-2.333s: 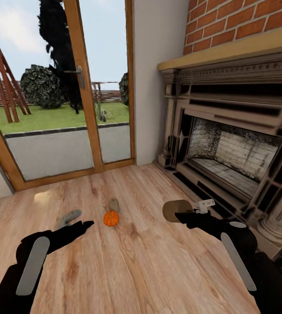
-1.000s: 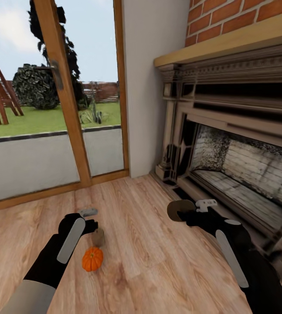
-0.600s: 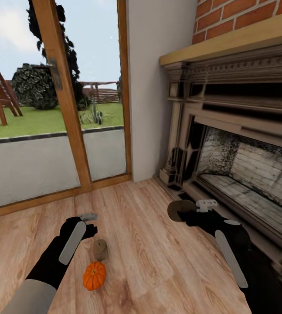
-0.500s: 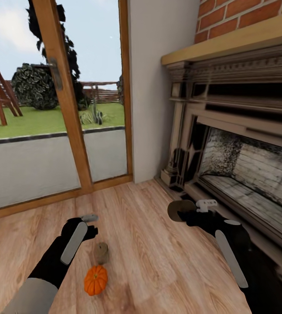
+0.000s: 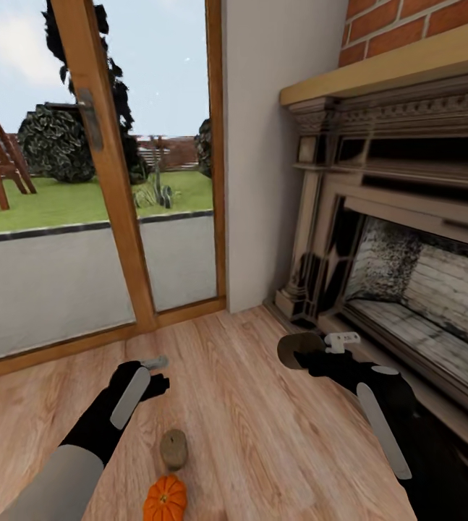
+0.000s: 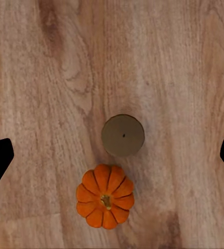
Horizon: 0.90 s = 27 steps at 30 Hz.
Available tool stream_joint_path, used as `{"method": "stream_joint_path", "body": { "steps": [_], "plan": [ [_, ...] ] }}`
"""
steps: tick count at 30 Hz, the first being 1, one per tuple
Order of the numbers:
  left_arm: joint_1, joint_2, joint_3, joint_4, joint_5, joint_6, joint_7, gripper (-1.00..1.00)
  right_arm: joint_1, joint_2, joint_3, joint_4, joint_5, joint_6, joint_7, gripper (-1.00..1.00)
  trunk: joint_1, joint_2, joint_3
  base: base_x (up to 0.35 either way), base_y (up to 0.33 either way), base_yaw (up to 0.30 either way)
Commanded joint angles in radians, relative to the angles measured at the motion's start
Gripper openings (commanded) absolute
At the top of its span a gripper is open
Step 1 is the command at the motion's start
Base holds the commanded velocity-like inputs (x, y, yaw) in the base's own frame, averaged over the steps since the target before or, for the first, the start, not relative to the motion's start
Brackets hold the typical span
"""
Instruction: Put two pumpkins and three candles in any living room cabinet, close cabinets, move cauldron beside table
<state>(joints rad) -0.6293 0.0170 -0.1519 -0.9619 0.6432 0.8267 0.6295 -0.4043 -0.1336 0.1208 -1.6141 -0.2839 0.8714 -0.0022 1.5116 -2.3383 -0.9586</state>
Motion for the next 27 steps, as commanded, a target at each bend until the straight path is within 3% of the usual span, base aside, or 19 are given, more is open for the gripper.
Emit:
{"method": "stream_joint_path", "body": {
  "steps": [1,8,10,13,14,20,27],
  "plan": [
    [-0.009,-0.002,-0.007,0.02,0.01,-0.014,0.008,1.0,-0.001,0.0,0.001,-0.001,-0.001,0.004,0.001,-1.0,0.0,0.0,-0.001,0.161,0.026,0.0],
    [-0.121,-0.057,-0.069,0.282,0.005,-0.133,-0.015,1.0,-0.003,-0.002,0.0,-0.002,-0.001,0.008,0.001,-1.0,0.0,0.0,-0.001,0.051,0.008,0.0],
    [-0.13,-0.061,-0.086,0.305,0.0,-0.148,-0.017,1.0,-0.006,-0.002,0.0,-0.002,-0.001,0.013,0.002,-1.0,0.0,0.0,-0.001,0.01,0.002,-0.006],
    [-0.139,-0.061,-0.164,0.335,-0.032,-0.162,-0.015,1.0,-0.008,-0.001,-0.001,-0.002,-0.001,0.017,0.002,-1.0,0.0,0.0,-0.001,0.004,0.001,-0.107],
    [-0.139,-0.061,-0.171,0.338,-0.035,-0.165,-0.013,1.0,-0.008,-0.001,-0.001,-0.002,-0.001,0.018,0.002,-1.0,0.0,0.0,-0.001,0.002,0.0,-0.14],
    [-0.138,-0.065,-0.183,0.349,-0.045,-0.166,0.005,1.0,-0.006,-0.001,0.001,-0.002,-0.001,0.02,0.002,-1.0,0.004,-0.007,-0.004,0.001,0.0,-0.053],
    [-0.142,-0.064,-0.139,0.364,-0.042,-0.166,-0.019,1.0,-0.008,-0.003,0.001,-0.003,-0.001,0.019,0.002,-1.0,0.031,-0.056,-0.026,0.0,0.0,-0.007]
  ]
}}
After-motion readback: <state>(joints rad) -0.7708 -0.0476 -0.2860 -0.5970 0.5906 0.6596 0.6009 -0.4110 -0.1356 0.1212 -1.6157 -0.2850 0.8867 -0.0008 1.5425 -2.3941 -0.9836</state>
